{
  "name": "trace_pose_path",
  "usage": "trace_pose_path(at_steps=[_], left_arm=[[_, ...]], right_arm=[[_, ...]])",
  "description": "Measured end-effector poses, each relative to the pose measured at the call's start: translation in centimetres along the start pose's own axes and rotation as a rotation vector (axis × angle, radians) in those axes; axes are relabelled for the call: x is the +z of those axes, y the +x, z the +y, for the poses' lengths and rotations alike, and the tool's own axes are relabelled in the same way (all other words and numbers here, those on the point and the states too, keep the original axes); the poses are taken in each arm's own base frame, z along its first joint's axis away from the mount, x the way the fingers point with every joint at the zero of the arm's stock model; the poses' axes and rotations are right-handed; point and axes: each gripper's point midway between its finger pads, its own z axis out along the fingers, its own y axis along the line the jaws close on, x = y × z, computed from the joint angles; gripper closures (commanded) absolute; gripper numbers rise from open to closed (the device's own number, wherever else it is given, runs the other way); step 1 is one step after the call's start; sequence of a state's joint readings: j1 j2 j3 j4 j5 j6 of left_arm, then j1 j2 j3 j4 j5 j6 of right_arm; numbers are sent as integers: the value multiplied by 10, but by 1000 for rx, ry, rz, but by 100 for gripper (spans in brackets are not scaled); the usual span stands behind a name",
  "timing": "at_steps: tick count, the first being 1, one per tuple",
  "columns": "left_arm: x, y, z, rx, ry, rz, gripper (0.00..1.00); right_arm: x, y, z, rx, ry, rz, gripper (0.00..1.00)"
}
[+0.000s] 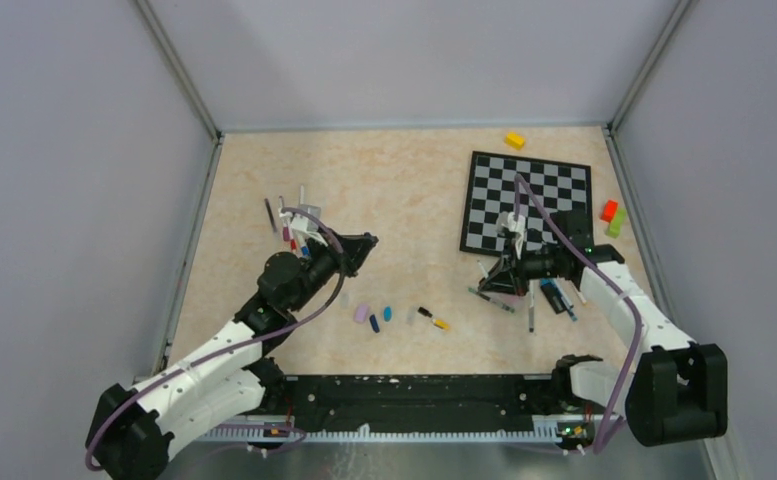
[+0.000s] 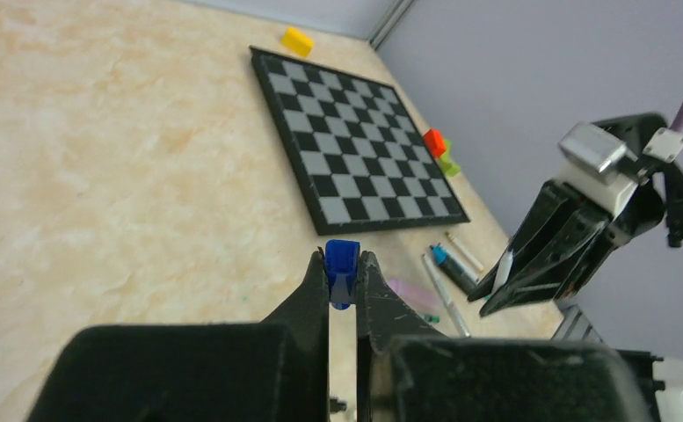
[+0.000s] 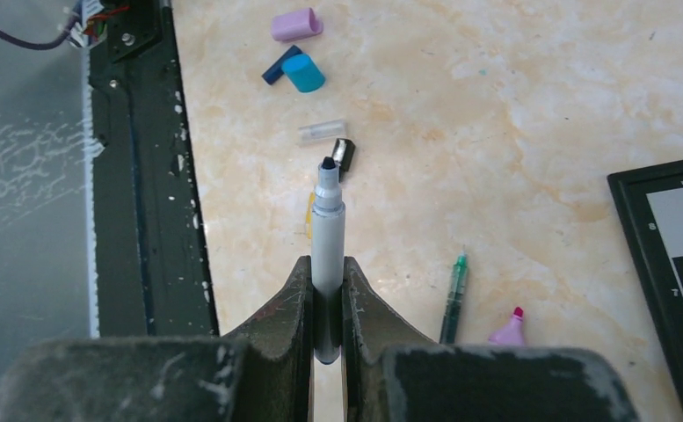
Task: Open the pen caps
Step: Place the pen cap at the center of the board.
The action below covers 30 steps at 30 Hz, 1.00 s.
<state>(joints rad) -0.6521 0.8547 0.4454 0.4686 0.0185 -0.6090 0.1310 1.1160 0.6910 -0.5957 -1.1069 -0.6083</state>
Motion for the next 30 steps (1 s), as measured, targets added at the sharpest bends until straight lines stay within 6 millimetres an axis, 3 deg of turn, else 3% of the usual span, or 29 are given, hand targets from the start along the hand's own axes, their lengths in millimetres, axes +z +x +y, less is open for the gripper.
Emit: trace_pose_path(at_steps=[8, 15, 23, 30], left_arm=[[-32, 33, 34, 56, -111, 107, 100], [-46, 59, 61, 112, -204, 198, 100], [-46, 79, 100, 141, -352, 307, 100], [-29, 71, 134, 90, -465, 354, 100]], right_arm=[[-1, 3, -24, -32, 49, 77, 100], [7, -11, -44, -53, 79, 117, 100], [55, -21, -63, 68, 110, 192, 100], [115, -44, -79, 187, 147, 201, 100]])
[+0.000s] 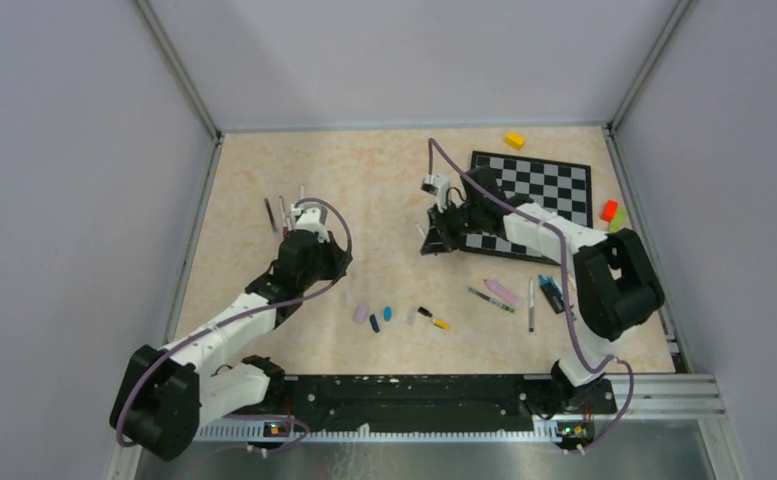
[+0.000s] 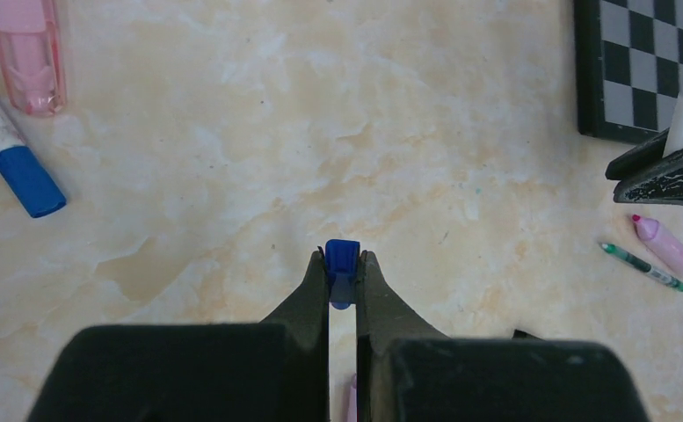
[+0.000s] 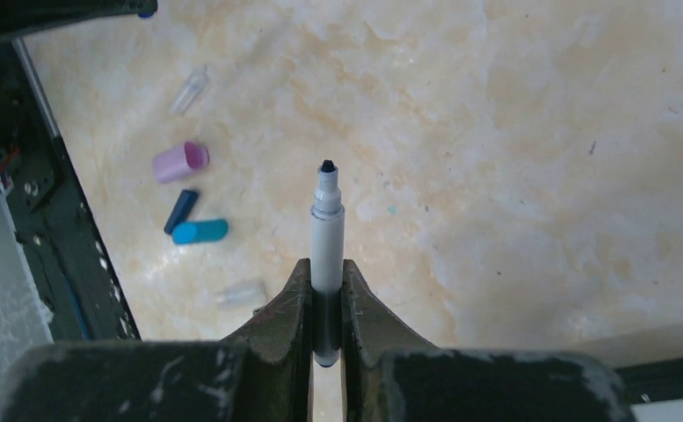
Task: Open the pen caps
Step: Place the pen cap at the center of the board.
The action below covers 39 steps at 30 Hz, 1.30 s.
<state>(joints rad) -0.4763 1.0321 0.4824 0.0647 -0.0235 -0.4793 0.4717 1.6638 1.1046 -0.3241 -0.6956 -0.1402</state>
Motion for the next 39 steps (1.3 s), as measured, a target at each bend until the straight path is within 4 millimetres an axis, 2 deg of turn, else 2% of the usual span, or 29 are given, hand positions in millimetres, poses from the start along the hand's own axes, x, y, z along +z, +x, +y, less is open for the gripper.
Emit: trace_pose_path(at_steps=[7, 14, 19, 23, 28, 34, 39], left_arm=[[31, 13, 35, -113, -115, 131, 100], [59, -8, 45, -166, -178, 154, 100], [74, -8, 55, -188, -216, 187, 100], [83, 2, 64, -198, -251, 238, 97], [94, 16, 73, -210, -283, 304, 93], [100, 12, 74, -209, -288, 316, 78], [100, 12, 75, -210, -292, 323, 74]], right_arm=[[52, -20, -5, 167, 86, -2, 99], [93, -45, -13, 282, 151, -24, 99], [117, -37, -29, 360, 196, -5, 98], [123, -26, -36, 400, 230, 18, 96], [126, -22, -41, 421, 259, 26, 92], [125, -22, -48, 429, 301, 19, 85], [124, -23, -52, 429, 325, 11, 81]])
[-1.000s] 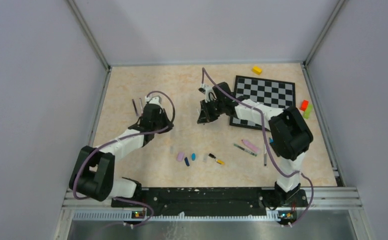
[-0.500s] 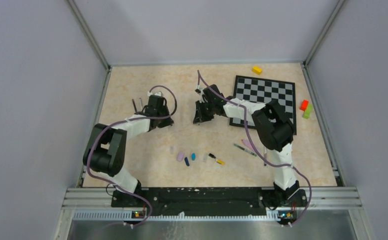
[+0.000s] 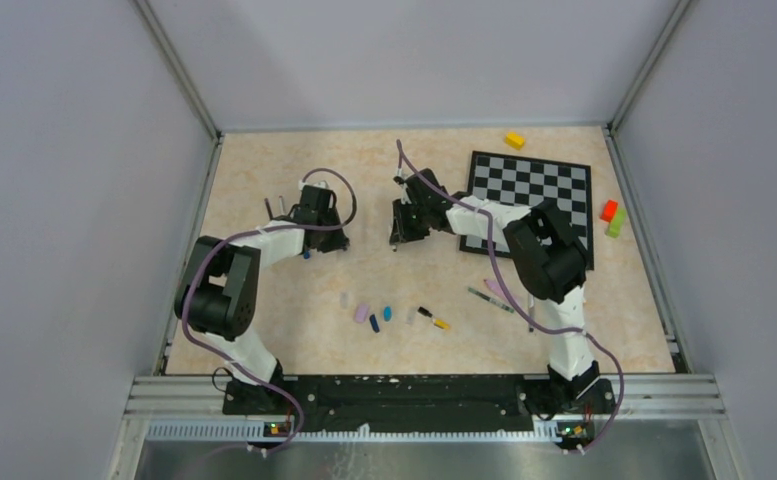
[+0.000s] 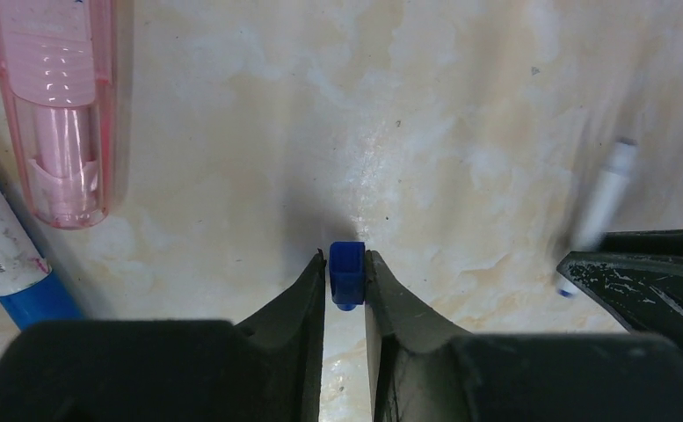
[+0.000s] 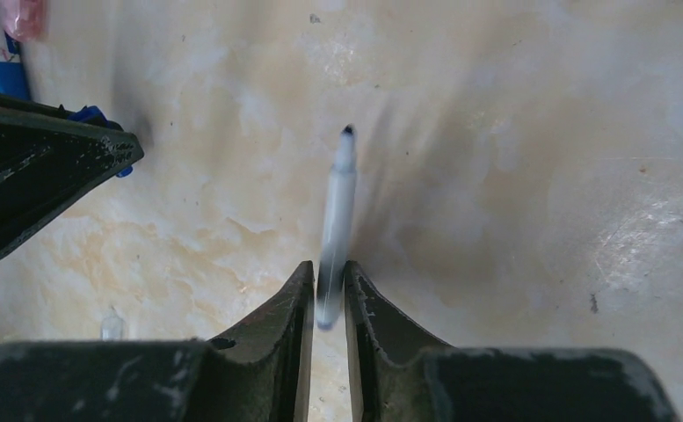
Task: Open the pen caps
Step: Place the pen cap at the center of the board, then pick up the pen from the center of the board.
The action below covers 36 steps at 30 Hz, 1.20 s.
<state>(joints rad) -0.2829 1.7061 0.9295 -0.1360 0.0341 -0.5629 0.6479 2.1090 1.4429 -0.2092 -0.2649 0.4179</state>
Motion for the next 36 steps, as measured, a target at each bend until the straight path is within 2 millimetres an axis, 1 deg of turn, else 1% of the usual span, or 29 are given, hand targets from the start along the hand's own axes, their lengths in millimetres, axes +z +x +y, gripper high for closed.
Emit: trace_pose_path(at_steps=[2, 3, 12, 14, 16, 17, 19, 21, 23, 24, 25, 26, 28, 29, 31, 33, 34, 35, 36], left_arm=[[0, 0, 0, 1, -1, 0, 73], [0, 0, 0, 1, 0, -1, 73], [-2, 2, 1, 11, -8, 13, 71], [-4, 4, 2, 14, -13, 24, 67], [-7, 6, 4, 18, -19, 37, 65], [-10, 7, 5, 19, -23, 42, 62], [-16, 8, 5, 32, -25, 47, 61], [-25, 5, 4, 42, -21, 40, 60], [-34, -1, 1, 56, -12, 23, 57], [-39, -4, 0, 64, -6, 11, 54], [-44, -7, -2, 71, -1, -1, 49], [-49, -10, -3, 81, 5, -10, 46], [-60, -17, -6, 107, 30, -35, 34], [-66, -21, -8, 120, 50, -50, 29], [-78, -26, -11, 145, 96, -81, 24], [-90, -30, -12, 166, 141, -112, 20], [-94, -31, -13, 170, 157, -125, 20], [-98, -33, -12, 177, 172, -138, 20], [-99, -34, -11, 182, 184, -145, 20]], right_arm=[[0, -2, -1, 0, 10, -7, 76], [0, -3, -1, 0, 17, -12, 75], [0, -7, -5, -8, 45, -28, 74], [0, -7, -5, -15, 46, -29, 72], [0, -8, -4, -26, 42, -29, 70], [0, -9, -4, -36, 41, -29, 69], [-1, -8, -4, -51, 38, -27, 65], [-1, -9, -3, -67, 31, -26, 64], [-4, -8, -4, -92, 33, -21, 59], [-6, -8, -4, -101, 37, -20, 58], [-10, -10, -4, -118, 39, -23, 58], [-15, -11, -3, -135, 41, -28, 55], [-31, -15, 1, -185, 38, -49, 52], [-42, -18, 4, -216, 33, -66, 50], [-67, -23, 12, -285, 13, -103, 44], [-96, -25, 20, -372, -20, -144, 33], [-110, -25, 23, -416, -38, -161, 30], [-126, -23, 28, -477, -67, -182, 28], [-138, -21, 29, -524, -86, -196, 28]])
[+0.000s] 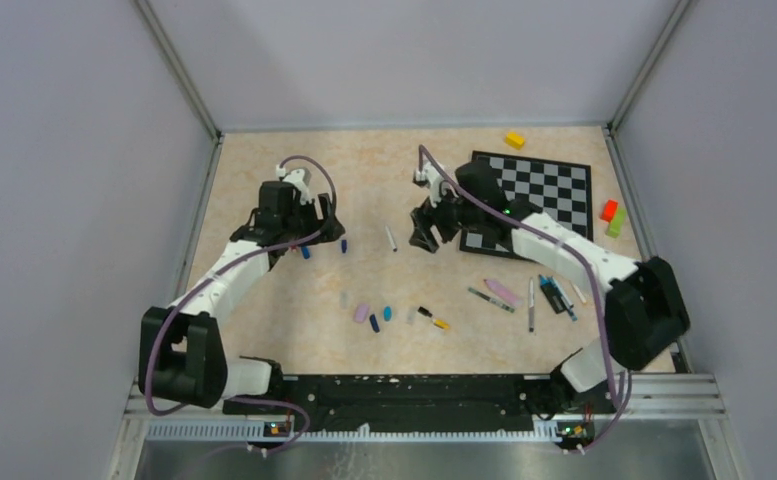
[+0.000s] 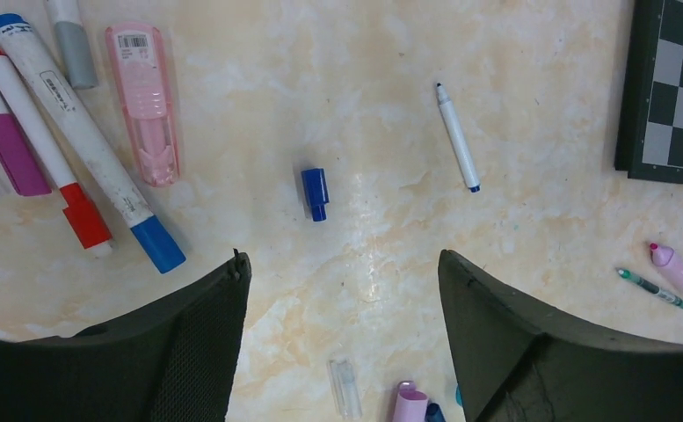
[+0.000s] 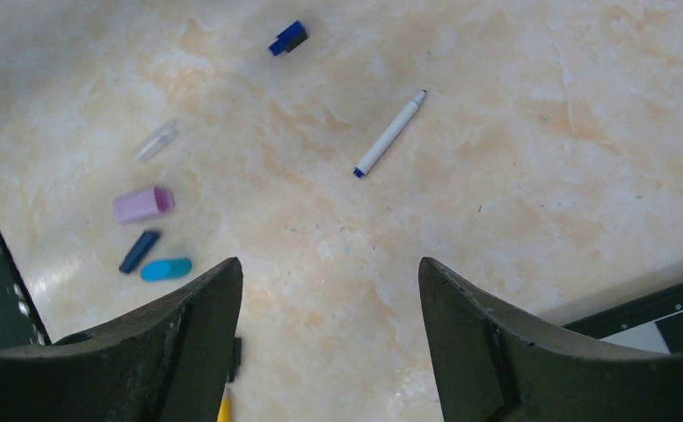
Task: Open the pen caps
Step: Pick up the pen from the center of the board.
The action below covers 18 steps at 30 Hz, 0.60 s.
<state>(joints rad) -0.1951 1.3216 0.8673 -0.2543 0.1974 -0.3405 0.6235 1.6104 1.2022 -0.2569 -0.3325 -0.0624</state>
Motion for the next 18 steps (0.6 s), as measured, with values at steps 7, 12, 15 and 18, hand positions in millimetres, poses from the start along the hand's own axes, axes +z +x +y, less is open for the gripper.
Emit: trace_pose_path(at_steps=[7, 12, 15, 18], left_arm=[[3, -1, 23, -50, -10, -10, 21], [9, 0, 43, -74, -89, -10, 20], [15, 2, 58, -96, -173, 14, 20], [21, 2, 73, -119, -267, 46, 21]], right_arm=[[-57, 52, 14, -176, -203, -34, 28], [-68, 74, 15, -155, -270, -39, 28], [-76, 66, 17, -170, -282, -86, 28], [-82, 59, 18, -186, -288, -124, 28]])
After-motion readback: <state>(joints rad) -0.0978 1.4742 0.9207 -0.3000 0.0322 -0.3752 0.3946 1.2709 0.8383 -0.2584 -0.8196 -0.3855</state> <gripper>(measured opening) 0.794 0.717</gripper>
